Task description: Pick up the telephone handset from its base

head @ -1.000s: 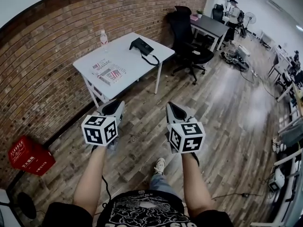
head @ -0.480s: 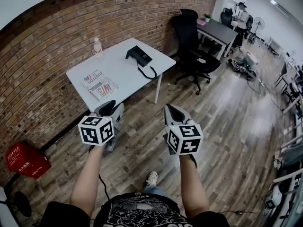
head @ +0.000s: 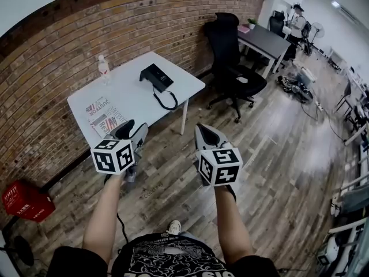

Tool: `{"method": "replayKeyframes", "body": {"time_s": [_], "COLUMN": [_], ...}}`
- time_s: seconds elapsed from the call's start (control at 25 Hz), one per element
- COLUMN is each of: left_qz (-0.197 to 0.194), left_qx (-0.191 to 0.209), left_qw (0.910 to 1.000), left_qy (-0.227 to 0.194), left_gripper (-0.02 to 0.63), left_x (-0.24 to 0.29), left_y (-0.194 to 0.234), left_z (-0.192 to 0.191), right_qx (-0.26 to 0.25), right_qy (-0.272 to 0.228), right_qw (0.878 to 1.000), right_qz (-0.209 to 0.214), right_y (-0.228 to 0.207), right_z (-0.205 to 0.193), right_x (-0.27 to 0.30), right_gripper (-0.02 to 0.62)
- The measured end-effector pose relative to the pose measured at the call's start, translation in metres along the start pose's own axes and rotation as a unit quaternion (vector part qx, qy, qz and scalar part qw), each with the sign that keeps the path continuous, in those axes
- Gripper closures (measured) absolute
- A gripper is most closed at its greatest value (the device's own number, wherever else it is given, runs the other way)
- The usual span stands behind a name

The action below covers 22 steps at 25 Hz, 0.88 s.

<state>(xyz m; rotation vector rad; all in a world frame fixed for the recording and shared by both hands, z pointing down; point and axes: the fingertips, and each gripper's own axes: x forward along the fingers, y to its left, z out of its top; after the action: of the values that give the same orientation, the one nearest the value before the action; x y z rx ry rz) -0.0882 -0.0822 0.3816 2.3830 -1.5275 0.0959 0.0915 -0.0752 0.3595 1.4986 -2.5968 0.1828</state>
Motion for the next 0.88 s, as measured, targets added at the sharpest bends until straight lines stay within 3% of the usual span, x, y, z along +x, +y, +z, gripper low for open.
{"method": "replayKeyframes", "body": {"time_s": [0.48, 0.88], "left_qz": [-0.002, -0.006], "left_qx": [-0.009, -0.043], "left_qw": [1.0000, 0.9990], "left_qy": [0.003, 0.008], "left_gripper": [0.413, 0.413], "left_x": [0.070, 0.128], "left_y": [-0.002, 0.033], "left_z": [0.005, 0.004], "right_qx": [-0.003, -0.009], "right_qy": [0.001, 0.010], "right_qw": [1.000, 1.000], "right_qz": [0.010, 0.022], "right_y": [-0.053, -0.073], "right_z": [0.005, 0.004], "right_x": [0.040, 0.101], "right_gripper": [0.595, 0.595]}}
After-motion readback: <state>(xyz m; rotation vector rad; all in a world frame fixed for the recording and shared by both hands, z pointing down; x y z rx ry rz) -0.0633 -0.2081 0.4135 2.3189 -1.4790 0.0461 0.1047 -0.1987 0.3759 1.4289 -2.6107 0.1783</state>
